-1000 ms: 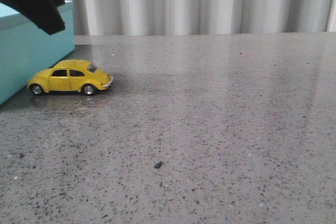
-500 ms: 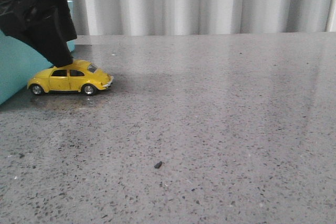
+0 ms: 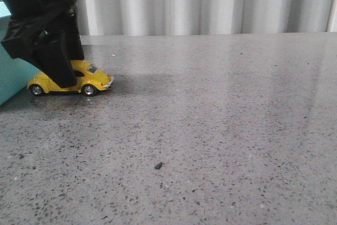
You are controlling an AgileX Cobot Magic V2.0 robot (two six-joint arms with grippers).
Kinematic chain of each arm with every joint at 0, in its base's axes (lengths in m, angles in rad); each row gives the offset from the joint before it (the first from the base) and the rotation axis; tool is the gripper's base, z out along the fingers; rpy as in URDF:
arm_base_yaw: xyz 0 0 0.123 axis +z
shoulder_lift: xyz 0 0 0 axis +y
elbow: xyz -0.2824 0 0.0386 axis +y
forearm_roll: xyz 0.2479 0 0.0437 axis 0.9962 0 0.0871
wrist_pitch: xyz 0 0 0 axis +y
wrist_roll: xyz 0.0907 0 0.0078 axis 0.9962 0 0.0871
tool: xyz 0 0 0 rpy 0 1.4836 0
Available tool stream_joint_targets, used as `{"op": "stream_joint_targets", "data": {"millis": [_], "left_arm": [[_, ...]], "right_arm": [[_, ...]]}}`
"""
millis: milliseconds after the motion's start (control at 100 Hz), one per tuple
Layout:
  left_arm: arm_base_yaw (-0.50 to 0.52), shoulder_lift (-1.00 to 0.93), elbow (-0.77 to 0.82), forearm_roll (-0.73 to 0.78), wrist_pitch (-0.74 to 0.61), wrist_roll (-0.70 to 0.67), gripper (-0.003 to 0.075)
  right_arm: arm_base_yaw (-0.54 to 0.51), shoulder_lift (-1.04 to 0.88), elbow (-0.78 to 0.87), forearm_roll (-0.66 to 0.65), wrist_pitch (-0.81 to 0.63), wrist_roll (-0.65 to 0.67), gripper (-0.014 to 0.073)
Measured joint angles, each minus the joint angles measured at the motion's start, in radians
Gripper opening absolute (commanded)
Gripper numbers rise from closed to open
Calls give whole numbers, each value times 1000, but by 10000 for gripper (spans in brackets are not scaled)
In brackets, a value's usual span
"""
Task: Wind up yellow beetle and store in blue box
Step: 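Close the left gripper around the beetle's body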
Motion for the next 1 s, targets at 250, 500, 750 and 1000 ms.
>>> {"op": "stream_joint_targets", "data": {"millis": [250,500,750,1000], "left_arm": [[0,33,-2,0,-7,0,441],[0,49,-2,0,-8,2,420],[0,49,-4,2,-9,2,247],[0,49,-24,2,9,4,206]], "right_arm": [[0,0,0,0,0,0,-41],[0,0,0,0,0,0,-41],[0,0,0,0,0,0,-41],[0,0,0,0,0,0,-41]]}}
